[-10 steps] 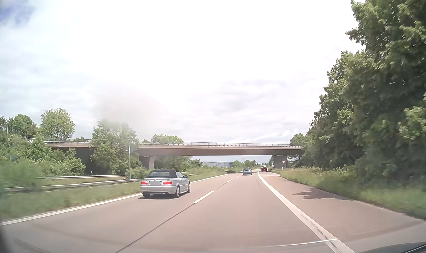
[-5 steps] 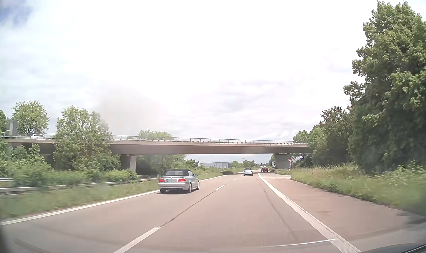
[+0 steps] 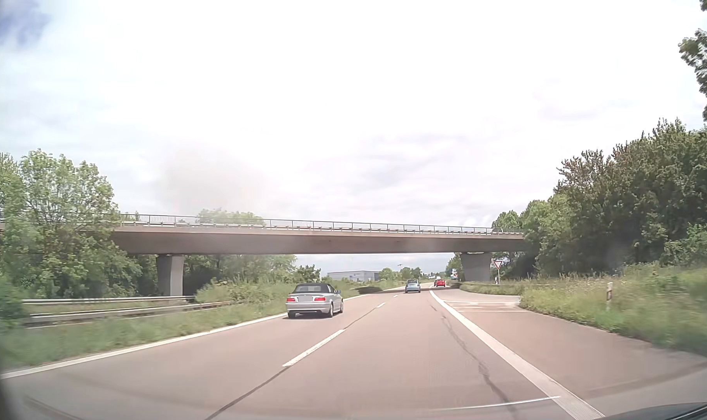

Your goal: Follow the waypoints while adhering to traffic rules and regulations

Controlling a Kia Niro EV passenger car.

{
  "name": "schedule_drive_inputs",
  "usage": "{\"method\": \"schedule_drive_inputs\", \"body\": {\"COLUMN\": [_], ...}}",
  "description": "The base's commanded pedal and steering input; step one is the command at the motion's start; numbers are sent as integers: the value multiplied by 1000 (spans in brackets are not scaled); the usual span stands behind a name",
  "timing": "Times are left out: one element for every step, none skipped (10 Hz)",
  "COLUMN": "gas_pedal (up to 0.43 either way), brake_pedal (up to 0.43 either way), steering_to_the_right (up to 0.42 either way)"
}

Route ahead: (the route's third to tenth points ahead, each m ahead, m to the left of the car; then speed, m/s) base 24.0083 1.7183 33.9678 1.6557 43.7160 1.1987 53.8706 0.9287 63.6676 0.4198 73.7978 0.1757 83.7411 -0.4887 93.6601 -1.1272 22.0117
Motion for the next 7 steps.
{"method": "schedule_drive_inputs", "body": {"gas_pedal": [130,130,130,130,130,130,130], "brake_pedal": [0,0,0,0,0,0,0], "steering_to_the_right": [3,3,3,3,3,3,3]}}
